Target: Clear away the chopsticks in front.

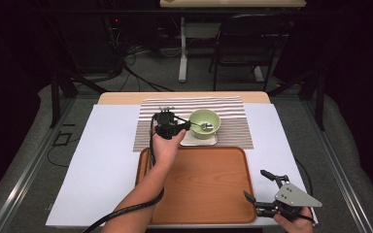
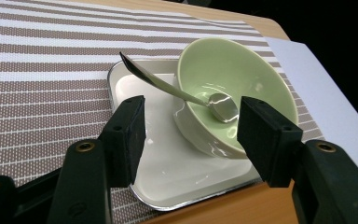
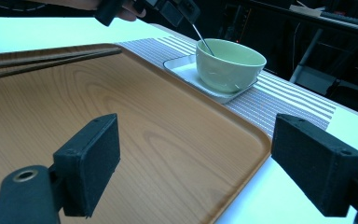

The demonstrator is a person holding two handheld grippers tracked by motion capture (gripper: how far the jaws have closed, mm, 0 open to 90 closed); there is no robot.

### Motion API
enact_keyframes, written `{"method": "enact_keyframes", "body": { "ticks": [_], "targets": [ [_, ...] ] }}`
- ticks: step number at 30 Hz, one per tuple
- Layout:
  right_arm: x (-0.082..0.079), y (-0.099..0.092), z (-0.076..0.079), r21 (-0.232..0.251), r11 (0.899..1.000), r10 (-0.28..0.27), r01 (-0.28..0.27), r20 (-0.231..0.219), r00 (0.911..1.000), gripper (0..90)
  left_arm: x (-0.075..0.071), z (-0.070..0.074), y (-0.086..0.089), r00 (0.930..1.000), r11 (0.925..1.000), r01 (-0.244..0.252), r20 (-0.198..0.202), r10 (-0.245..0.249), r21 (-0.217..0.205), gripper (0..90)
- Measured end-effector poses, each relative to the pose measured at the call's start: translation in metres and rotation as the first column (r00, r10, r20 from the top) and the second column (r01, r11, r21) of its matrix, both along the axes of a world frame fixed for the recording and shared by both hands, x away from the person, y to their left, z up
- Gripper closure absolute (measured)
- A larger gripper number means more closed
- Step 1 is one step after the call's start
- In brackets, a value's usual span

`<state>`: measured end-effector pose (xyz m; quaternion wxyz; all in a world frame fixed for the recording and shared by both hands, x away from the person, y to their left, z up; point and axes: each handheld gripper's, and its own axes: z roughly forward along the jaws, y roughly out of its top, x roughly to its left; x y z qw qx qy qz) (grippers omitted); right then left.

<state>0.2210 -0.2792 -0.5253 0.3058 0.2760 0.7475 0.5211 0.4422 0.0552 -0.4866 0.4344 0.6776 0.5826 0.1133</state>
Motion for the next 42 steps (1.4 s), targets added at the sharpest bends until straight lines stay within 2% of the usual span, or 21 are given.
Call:
{"method": "enact_keyframes", "body": {
  "ticks": [7,15,21,30,42],
  "targets": [
    [0.0,0.0,0.0,0.003,1.0,0.001,-0.001,0.0,1.0,15.3,0.006,-0.007,-0.002,0.9996,0.9996,-0.03,-0.002,0.03,0.001,42.4],
    [0.0,0.0,0.0,0.003,1.0,0.001,-0.001,0.0,1.0,15.3,0.012,-0.013,-0.005,0.9985,0.9986,-0.053,0.012,0.053,0.008,42.6],
    [0.0,-0.001,0.0,0.008,1.0,0.002,-0.002,-0.003,1.0,15.3,0.016,-0.016,-0.013,0.9978,0.9975,-0.065,0.019,0.064,0.029,42.4],
    [-0.001,-0.001,0.001,0.01,1.0,0.005,-0.005,-0.001,1.0,15.3,0.021,-0.022,-0.021,0.9969,0.9969,-0.078,-0.006,0.078,-0.007,41.9],
    [0.0,-0.001,0.001,0.012,1.0,0.004,-0.004,0.003,1.0,15.3,0.028,-0.029,-0.023,0.9952,0.995,-0.098,-0.007,0.098,-0.015,42.1]
  ]
}}
